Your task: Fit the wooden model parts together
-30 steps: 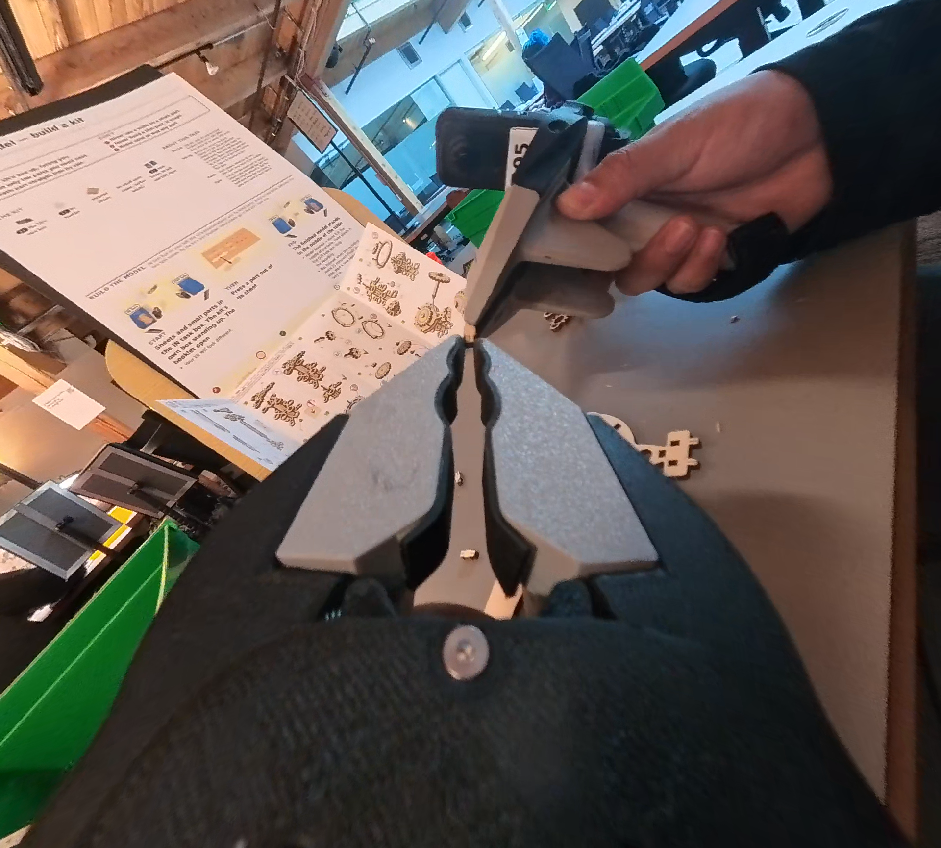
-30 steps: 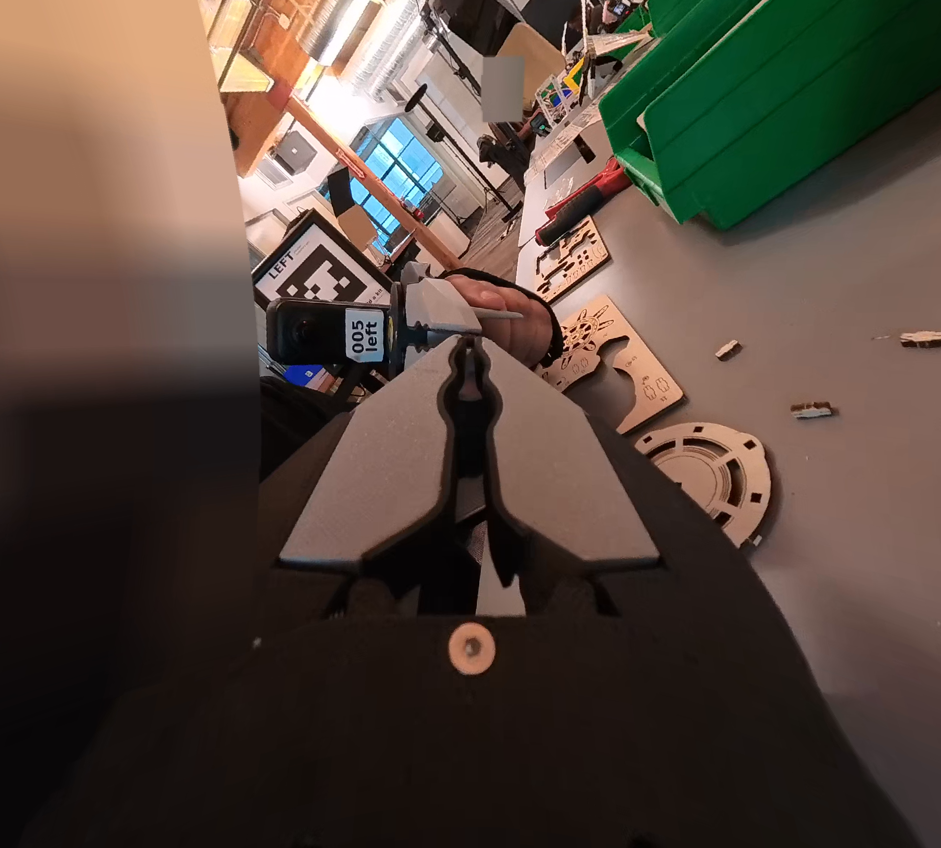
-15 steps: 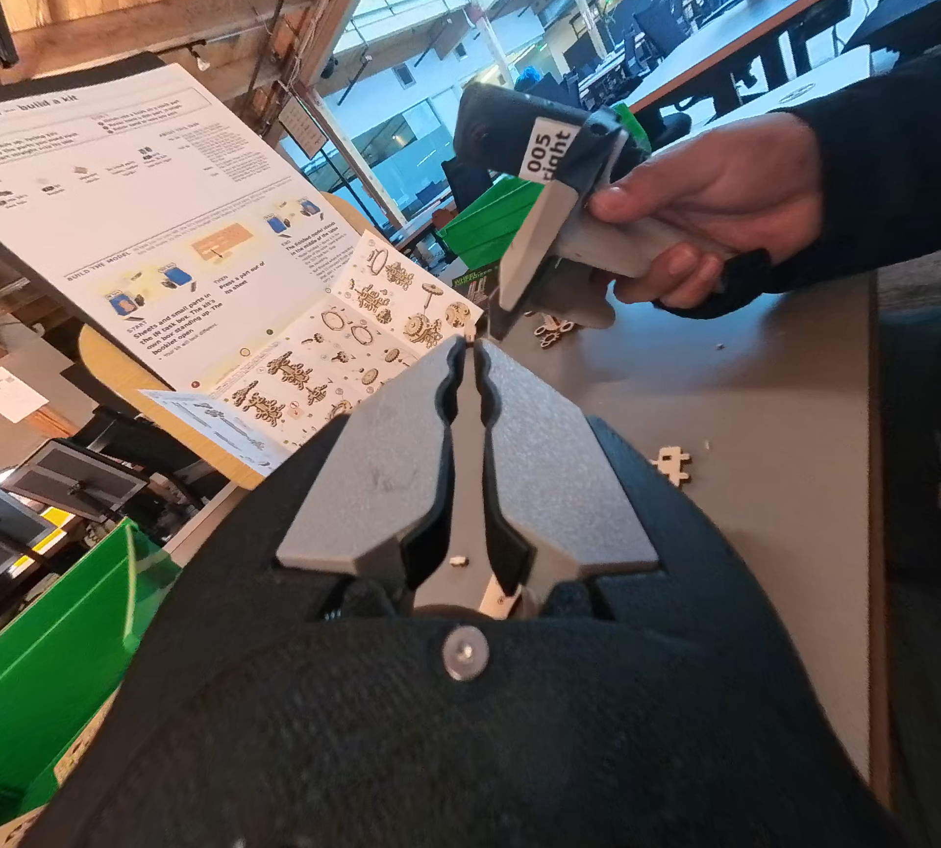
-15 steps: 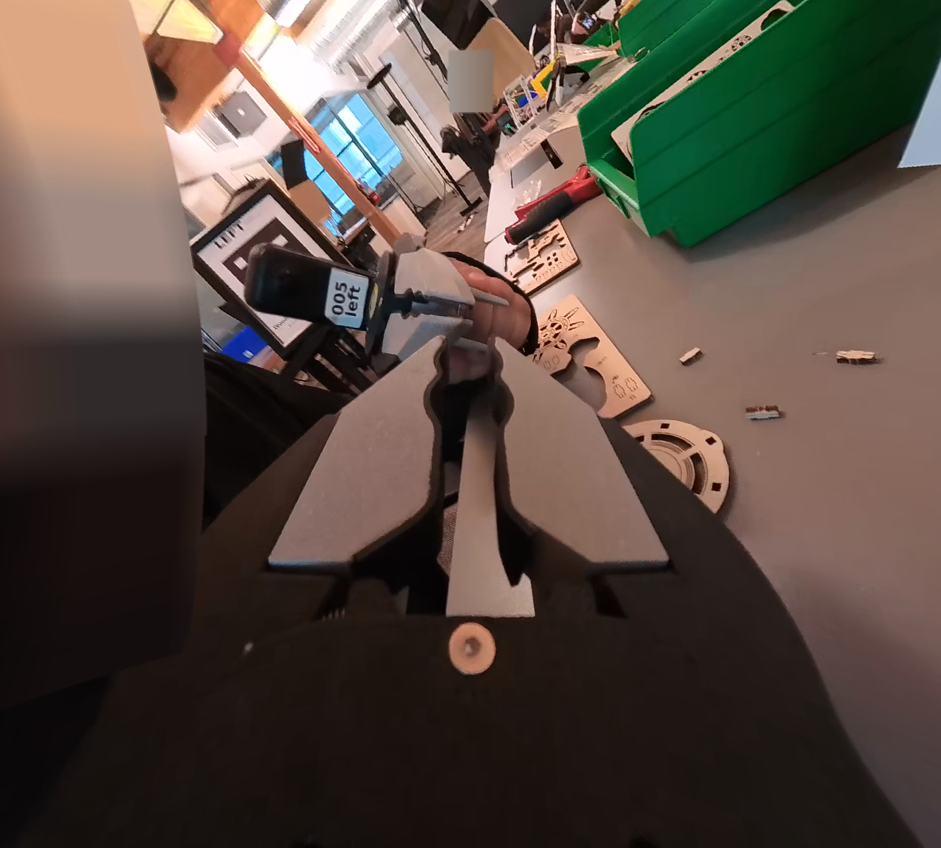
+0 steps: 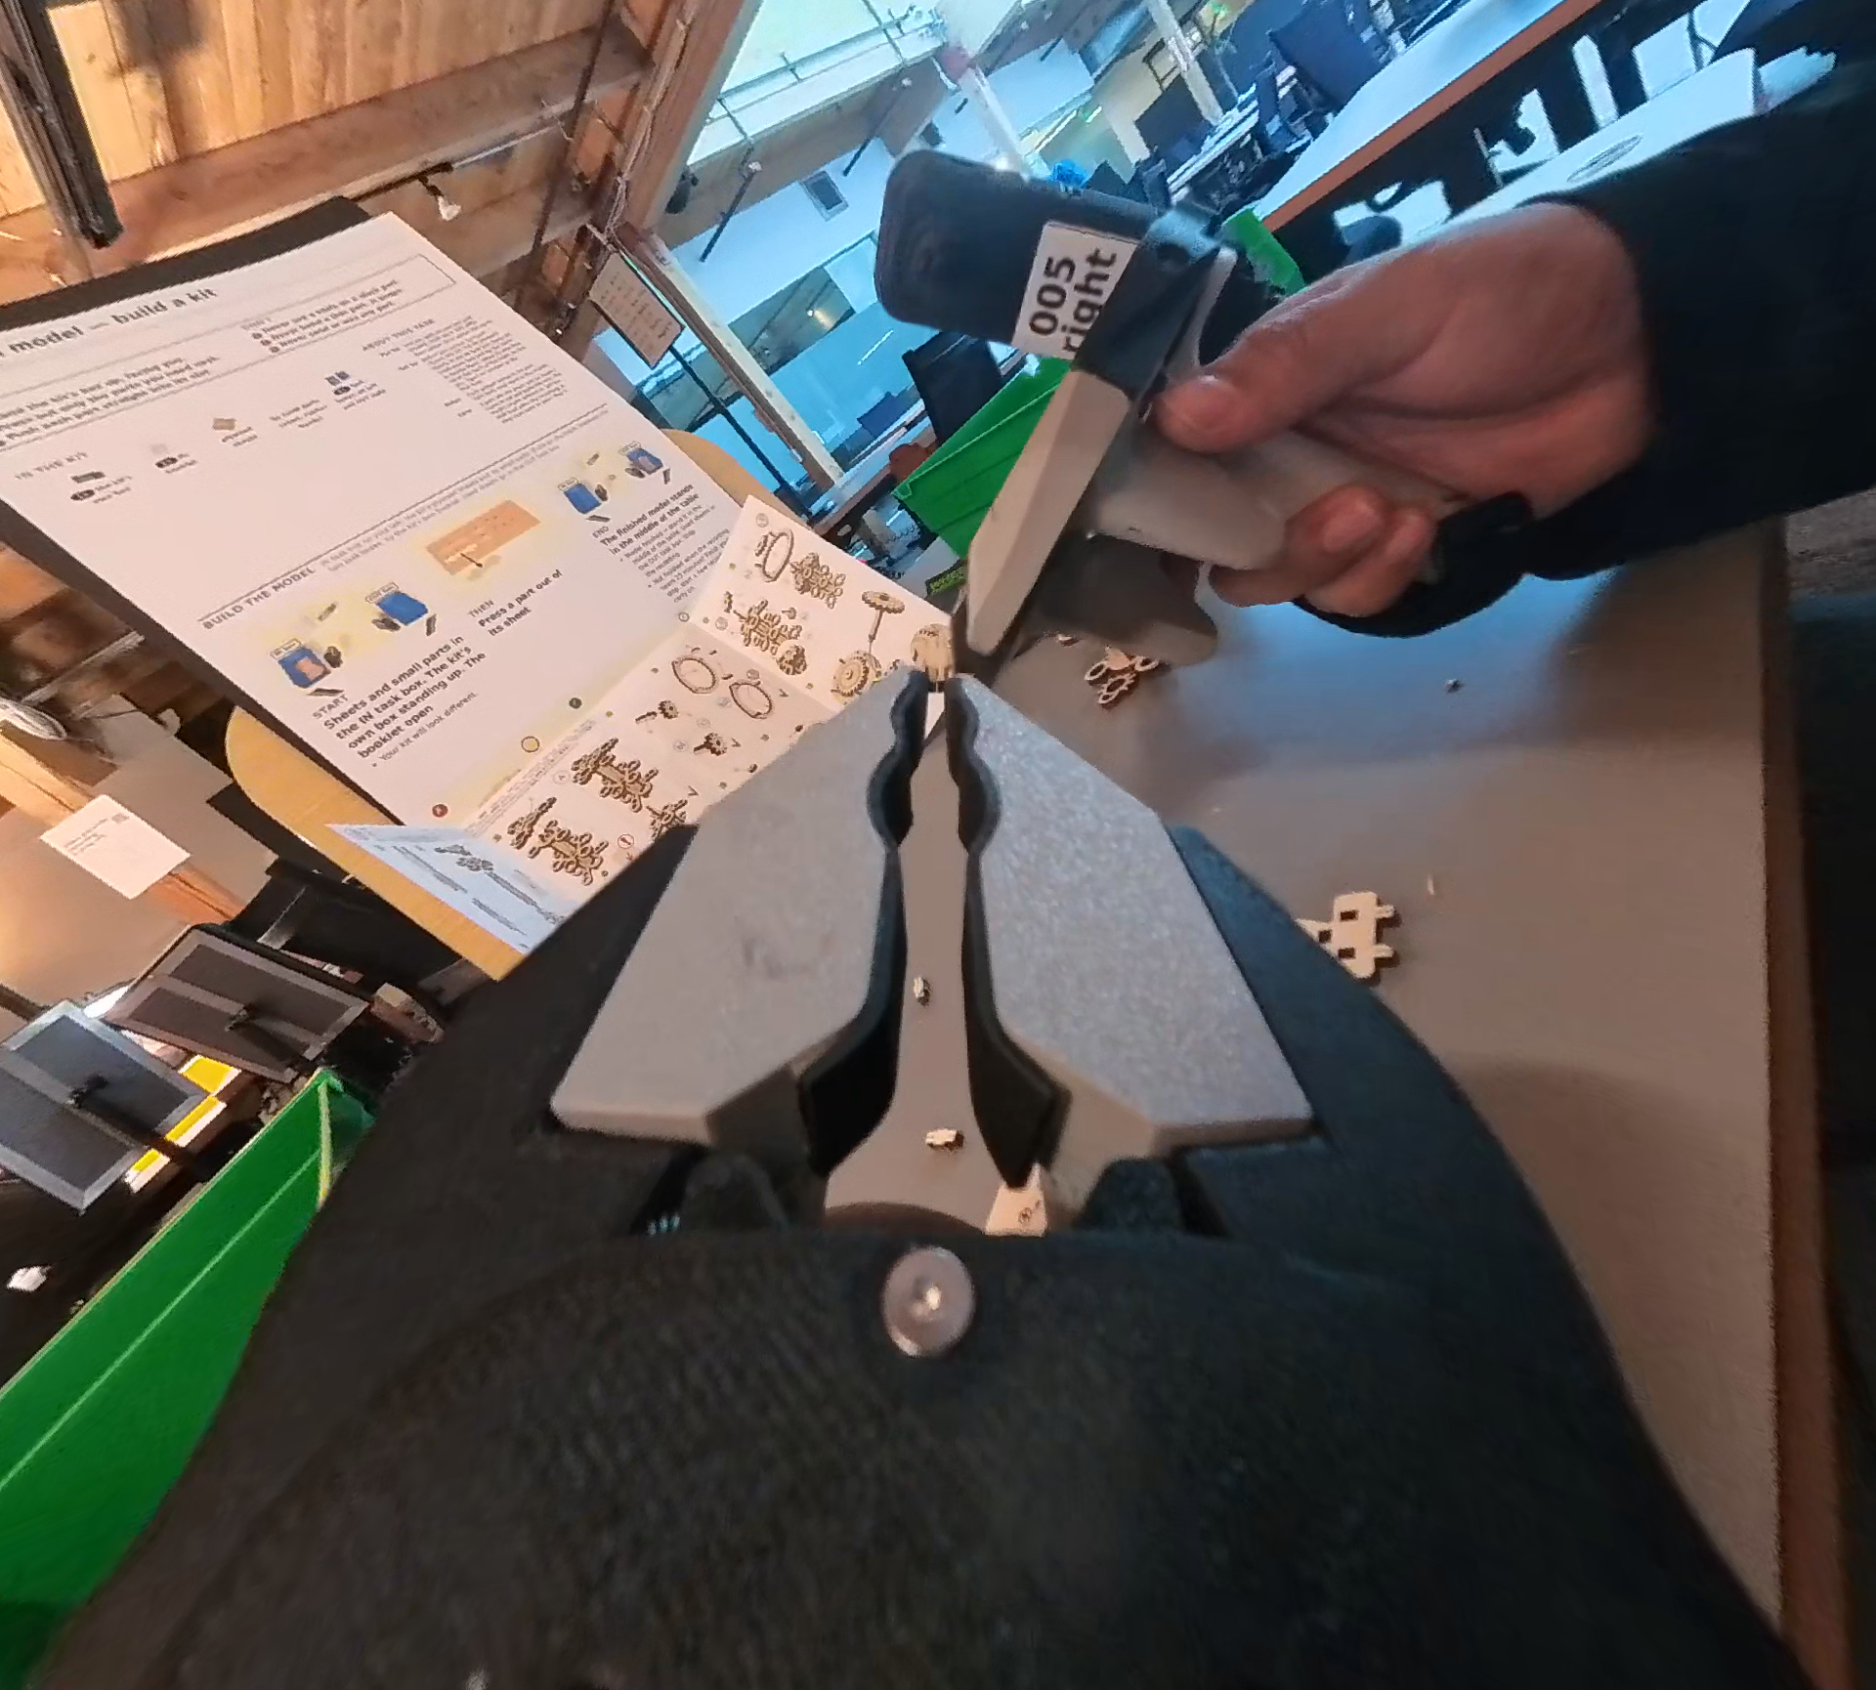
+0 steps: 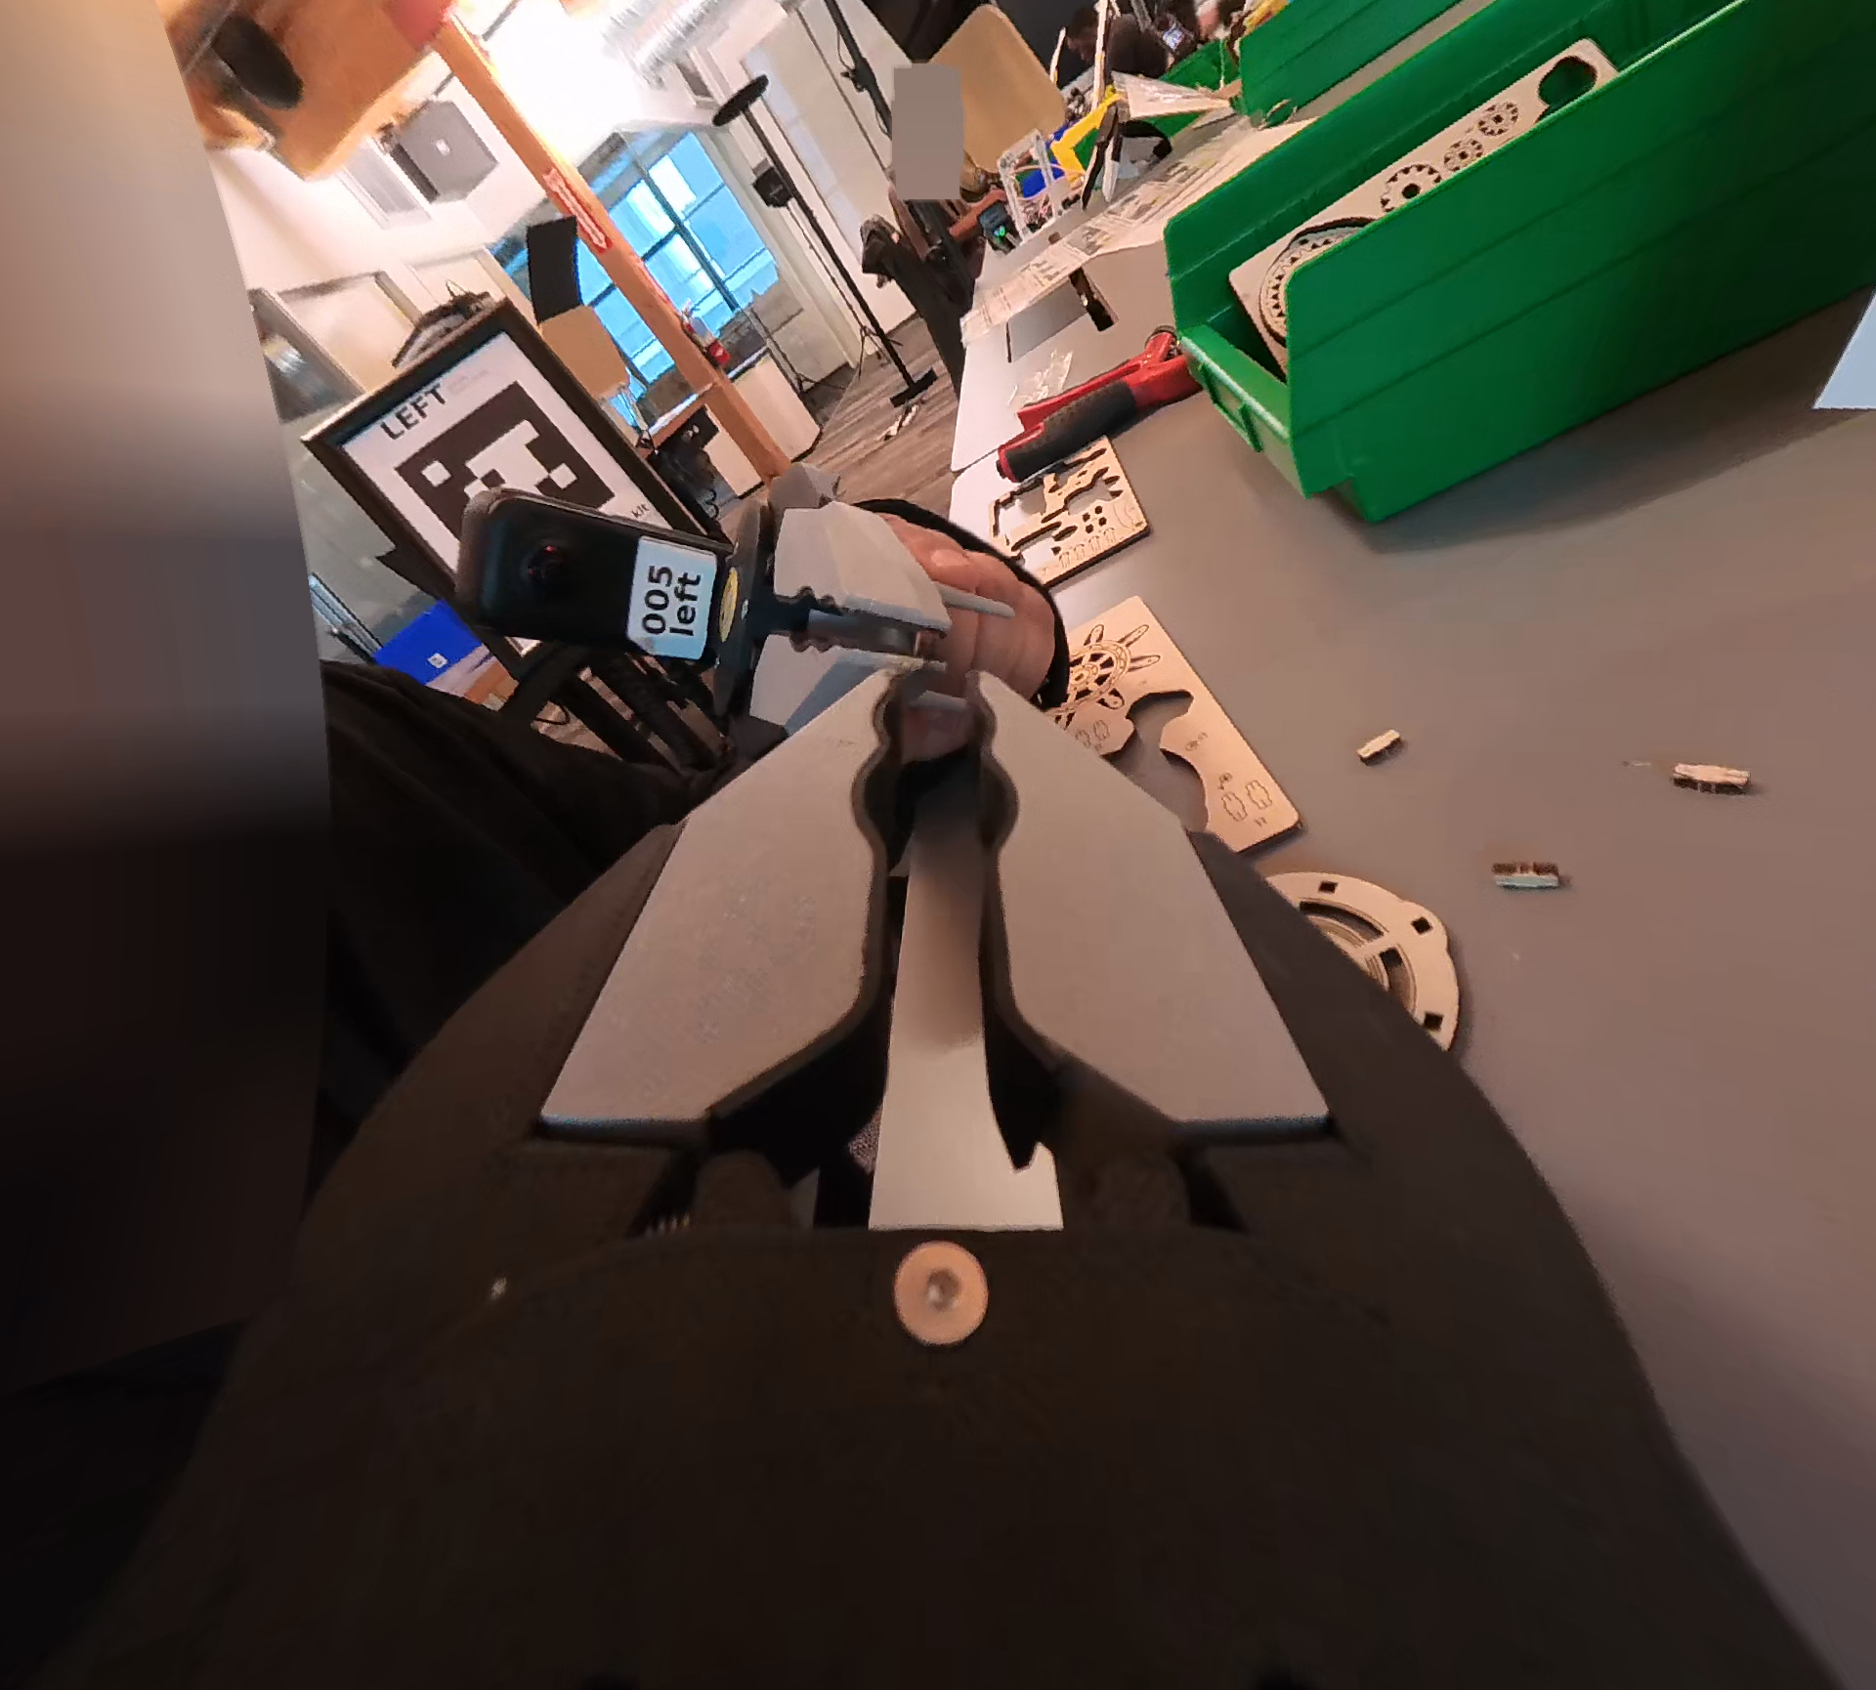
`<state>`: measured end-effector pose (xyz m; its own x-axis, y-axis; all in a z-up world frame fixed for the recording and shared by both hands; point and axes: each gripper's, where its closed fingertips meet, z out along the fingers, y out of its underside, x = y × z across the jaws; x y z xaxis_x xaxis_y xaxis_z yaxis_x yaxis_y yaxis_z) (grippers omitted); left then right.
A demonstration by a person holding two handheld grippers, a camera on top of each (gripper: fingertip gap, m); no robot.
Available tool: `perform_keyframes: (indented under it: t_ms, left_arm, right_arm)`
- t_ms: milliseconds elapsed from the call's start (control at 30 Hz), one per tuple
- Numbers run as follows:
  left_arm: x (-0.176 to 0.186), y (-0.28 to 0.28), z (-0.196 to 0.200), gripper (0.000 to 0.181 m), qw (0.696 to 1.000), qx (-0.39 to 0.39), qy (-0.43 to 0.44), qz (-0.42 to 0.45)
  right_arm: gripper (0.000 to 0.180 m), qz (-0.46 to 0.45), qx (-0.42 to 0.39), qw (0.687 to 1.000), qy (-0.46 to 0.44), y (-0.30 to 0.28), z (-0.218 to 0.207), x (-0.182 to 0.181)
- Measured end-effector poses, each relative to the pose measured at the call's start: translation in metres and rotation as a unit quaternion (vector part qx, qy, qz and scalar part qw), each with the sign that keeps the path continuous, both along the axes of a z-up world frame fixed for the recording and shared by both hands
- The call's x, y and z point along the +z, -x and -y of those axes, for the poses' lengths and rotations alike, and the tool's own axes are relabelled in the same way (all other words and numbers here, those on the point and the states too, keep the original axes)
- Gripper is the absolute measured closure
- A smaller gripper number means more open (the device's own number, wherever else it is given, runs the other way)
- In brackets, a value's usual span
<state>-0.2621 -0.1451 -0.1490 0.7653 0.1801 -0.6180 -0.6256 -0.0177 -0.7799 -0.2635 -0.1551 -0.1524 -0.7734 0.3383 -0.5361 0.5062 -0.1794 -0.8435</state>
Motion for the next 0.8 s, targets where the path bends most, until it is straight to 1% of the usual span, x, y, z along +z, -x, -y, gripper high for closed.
perform_keyframes:
  t_ms: [67,400,633,800]
  left_arm:
    - [0.000,0.001,0.000,0.180,1.000,0.002,0.000,0.002]
    - [-0.002,0.002,-0.001,0.180,1.000,0.007,0.005,0.000]
    - [-0.009,0.007,-0.003,0.181,0.999,0.015,0.024,0.020]
    - [-0.012,0.005,-0.005,0.181,0.999,0.015,0.032,0.014]
  right_arm:
    - [0.175,0.000,-0.001,1.000,0.003,0.001,0.000,0.002]
    - [0.174,-0.005,-0.005,1.000,0.004,0.005,-0.001,0.008]
    - [0.172,0.004,-0.010,1.000,0.000,0.007,-0.004,-0.001]
    - [0.175,0.010,-0.008,1.000,0.001,0.010,-0.005,-0.004]
